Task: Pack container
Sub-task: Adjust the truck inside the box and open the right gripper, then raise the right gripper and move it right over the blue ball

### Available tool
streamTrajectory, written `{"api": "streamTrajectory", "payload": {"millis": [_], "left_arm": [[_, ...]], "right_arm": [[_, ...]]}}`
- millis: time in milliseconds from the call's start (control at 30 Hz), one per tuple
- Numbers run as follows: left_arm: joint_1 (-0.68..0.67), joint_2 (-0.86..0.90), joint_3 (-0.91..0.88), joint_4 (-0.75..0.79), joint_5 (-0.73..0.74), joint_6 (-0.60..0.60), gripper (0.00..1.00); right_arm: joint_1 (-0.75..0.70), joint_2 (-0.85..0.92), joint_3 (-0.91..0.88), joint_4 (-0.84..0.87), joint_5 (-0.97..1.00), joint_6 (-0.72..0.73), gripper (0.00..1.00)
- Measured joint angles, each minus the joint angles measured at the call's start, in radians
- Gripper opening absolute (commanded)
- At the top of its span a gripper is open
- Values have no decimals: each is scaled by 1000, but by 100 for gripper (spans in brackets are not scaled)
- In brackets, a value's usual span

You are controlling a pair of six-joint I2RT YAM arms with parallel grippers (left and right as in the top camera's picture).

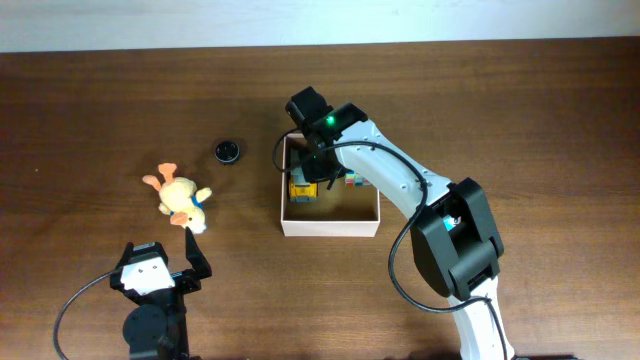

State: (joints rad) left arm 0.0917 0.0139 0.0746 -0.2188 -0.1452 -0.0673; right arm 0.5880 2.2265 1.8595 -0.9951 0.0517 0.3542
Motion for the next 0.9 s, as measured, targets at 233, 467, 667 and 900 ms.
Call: {"api": "streamTrajectory", "payload": {"millis": [233, 467, 667, 900], "left_arm": [[0, 0, 0, 0, 0, 0, 99], [0, 0, 0, 0, 0, 0, 99], [0, 0, 0, 0, 0, 0, 99], [0, 0, 0, 0, 0, 0, 99]], "right_arm": [[-28, -1, 2, -30, 11, -11, 21], [-40, -27, 94, -104, 9, -36, 38], [-47, -92, 268, -237, 19, -50, 52], [-156, -161, 389, -458, 95, -39, 54]]}}
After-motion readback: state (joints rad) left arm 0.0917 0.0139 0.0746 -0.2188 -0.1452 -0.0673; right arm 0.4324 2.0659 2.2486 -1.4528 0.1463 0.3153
